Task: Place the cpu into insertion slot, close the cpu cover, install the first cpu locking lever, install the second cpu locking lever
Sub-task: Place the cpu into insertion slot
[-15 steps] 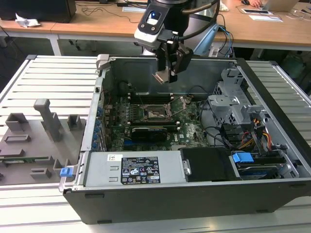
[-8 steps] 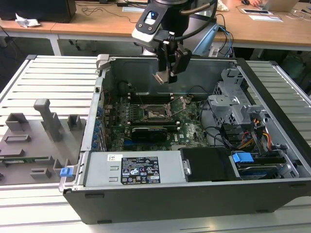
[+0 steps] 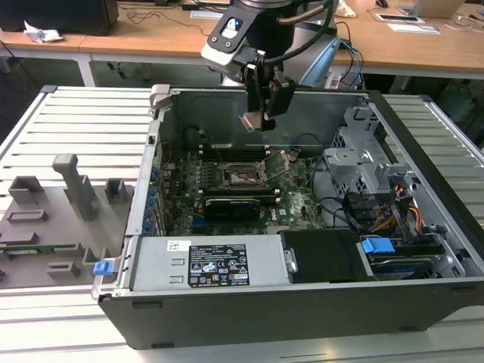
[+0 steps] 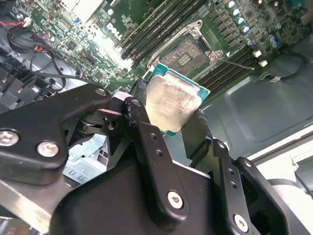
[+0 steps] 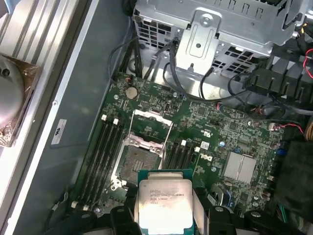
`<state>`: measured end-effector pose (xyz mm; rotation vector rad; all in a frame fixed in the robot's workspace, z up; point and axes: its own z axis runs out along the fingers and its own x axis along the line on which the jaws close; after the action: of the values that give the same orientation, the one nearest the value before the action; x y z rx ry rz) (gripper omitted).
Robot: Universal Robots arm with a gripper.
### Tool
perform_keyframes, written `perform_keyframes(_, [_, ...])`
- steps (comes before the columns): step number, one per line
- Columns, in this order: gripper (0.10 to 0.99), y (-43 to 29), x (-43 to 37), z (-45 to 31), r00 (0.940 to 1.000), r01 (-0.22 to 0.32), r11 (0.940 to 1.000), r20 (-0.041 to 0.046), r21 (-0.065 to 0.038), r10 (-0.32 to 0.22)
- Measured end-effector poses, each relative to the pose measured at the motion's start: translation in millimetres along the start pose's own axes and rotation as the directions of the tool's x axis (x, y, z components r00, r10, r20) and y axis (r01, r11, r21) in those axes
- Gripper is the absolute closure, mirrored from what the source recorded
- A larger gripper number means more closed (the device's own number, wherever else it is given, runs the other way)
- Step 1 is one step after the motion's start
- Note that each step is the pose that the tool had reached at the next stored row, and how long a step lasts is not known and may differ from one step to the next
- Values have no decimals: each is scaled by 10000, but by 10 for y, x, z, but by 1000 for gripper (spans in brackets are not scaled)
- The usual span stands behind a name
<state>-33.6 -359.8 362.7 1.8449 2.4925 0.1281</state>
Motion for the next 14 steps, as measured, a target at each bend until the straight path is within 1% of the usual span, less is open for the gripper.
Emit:
perform_keyframes(8, [557, -1, 0, 11, 9978, -655, 9979, 58, -14, 655])
perform_keyframes(11, [557, -2, 0, 18, 9951, -982, 9952, 89, -22, 982])
perform_keyframes(14, [557, -3, 0, 28, 9910, -1332, 9911, 122, -32, 1332])
